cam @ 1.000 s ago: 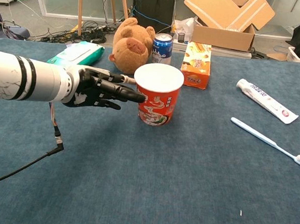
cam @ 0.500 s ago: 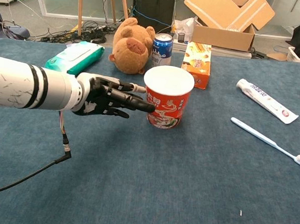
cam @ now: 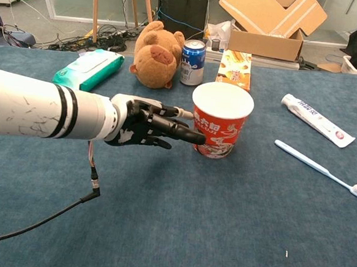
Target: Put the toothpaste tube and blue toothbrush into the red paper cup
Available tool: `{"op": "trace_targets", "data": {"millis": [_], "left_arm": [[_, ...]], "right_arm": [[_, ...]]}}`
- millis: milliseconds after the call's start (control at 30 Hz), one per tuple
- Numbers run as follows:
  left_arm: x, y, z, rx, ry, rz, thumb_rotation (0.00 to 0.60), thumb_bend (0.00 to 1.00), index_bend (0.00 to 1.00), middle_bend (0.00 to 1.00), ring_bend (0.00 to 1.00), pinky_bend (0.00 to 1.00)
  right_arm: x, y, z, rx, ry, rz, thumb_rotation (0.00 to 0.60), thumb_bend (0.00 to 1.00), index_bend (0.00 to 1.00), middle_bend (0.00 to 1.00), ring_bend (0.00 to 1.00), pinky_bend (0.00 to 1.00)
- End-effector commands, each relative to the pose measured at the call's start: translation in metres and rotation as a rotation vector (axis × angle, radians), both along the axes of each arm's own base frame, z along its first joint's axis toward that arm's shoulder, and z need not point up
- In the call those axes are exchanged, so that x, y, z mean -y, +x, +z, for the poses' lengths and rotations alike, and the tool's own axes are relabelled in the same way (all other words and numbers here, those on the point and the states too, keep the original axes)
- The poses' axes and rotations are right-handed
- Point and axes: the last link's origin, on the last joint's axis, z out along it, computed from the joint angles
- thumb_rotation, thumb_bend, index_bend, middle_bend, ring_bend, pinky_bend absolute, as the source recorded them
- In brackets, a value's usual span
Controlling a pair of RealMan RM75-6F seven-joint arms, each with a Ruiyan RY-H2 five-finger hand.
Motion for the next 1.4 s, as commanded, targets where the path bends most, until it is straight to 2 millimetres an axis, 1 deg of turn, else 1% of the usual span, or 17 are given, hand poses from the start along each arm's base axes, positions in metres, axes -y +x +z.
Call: {"op": "trace_targets", "data": {"millis": [33,367,600,800,967,1167,1400], "left_arm": [[0.002,0.004,-0.004,0.001,-0.006,-0.008,0.600,0.00,0.00,0.02,0.01,0.00],[0.007,0.016,-0.016,0.004,-0.038,-0.028,0.600,0.00,0.00,0.02,0.01,0.00],[0.009,0.023,-0.015,0.017,-0.043,-0.042,0.600,0.00,0.00,0.02,0.01,0.00],[0.009,0.020,-0.006,0.016,-0.026,-0.044,0.600,0.00,0.00,0.02,0.01,0.00],[0.005,0.014,0.000,0.002,-0.001,-0.029,0.600,0.00,0.00,0.02,0.01,0.00],[-0.003,0.011,-0.001,-0.024,0.029,-0.024,0.600,0.00,0.00,0.02,0.01,0.00],[-0.005,0.017,-0.006,-0.017,0.018,-0.023,0.600,0.00,0.00,0.02,0.01,0.00]], "right_arm": [[-0.001,-0.001,0.000,0.002,0.000,-0.003,0.600,0.00,0.00,0.00,0.00,0.25],[-0.003,-0.006,0.000,0.007,0.001,-0.013,0.600,0.00,0.00,0.00,0.00,0.25],[-0.004,-0.006,-0.001,0.008,0.001,-0.015,0.600,0.00,0.00,0.00,0.00,0.25],[-0.003,-0.005,-0.001,0.006,0.002,-0.013,0.600,0.00,0.00,0.00,0.00,0.25],[-0.002,-0.001,-0.004,0.003,0.011,-0.003,0.600,0.00,0.00,0.00,0.00,0.25],[0.002,0.002,-0.007,-0.001,0.022,0.003,0.600,0.00,0.00,0.00,0.00,0.25],[0.002,0.001,-0.008,-0.001,0.027,-0.002,0.600,0.00,0.00,0.00,0.00,0.25]]}}
